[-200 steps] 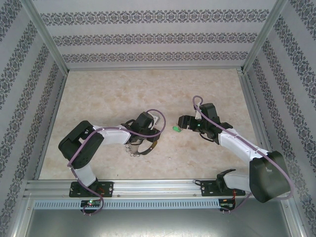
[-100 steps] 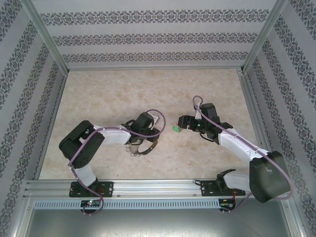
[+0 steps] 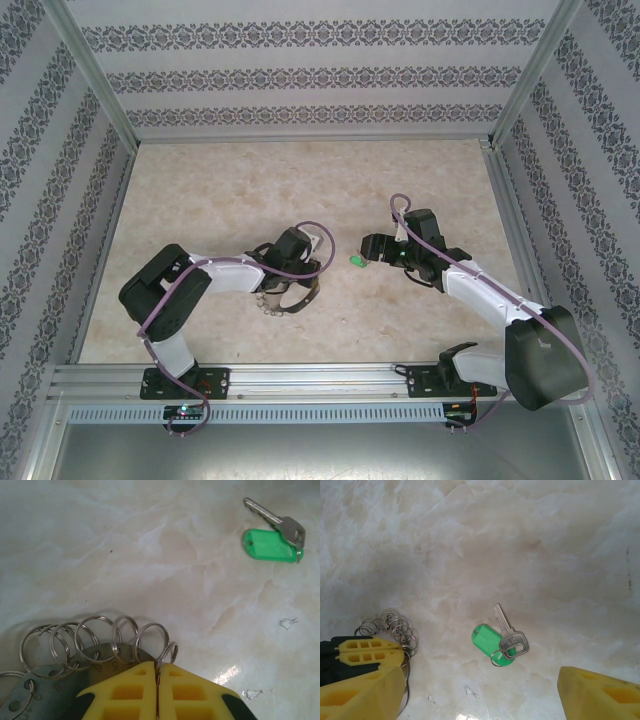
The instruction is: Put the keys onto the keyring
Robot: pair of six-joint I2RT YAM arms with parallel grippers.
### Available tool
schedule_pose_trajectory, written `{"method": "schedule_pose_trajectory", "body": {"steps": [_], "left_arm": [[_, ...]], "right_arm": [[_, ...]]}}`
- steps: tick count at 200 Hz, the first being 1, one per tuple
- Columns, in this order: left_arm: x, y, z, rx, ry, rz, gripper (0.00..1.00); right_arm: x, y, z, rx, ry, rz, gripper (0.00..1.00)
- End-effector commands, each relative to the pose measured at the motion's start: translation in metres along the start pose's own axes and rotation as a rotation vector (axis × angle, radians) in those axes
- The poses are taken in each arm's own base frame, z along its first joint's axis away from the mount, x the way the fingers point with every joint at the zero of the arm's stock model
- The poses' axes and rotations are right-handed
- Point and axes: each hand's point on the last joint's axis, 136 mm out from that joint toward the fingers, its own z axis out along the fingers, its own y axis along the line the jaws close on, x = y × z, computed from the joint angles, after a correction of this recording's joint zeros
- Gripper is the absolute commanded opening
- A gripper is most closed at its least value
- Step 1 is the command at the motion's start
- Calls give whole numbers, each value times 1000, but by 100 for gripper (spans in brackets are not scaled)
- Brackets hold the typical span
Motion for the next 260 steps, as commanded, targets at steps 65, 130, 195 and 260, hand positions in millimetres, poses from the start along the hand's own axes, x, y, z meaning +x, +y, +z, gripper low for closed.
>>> {"method": "schedule_pose_trajectory", "body": {"steps": [65,130,195,260], "left_arm": [[-21,-7,-29,-37,-24,146,0],[-31,-22,-56,23,-121,378,0],[-53,-48,-100,183,-289,475,0],[-83,-59,-134,282,-363,488,0]], "right_arm": [[-5,16,3,-79,4,-23,62],[-17,37,7,-162,1,-50,47],[-26,101,-16,-503,2,-214,36],[-30,144,-38,-774,13,-303,31]]}}
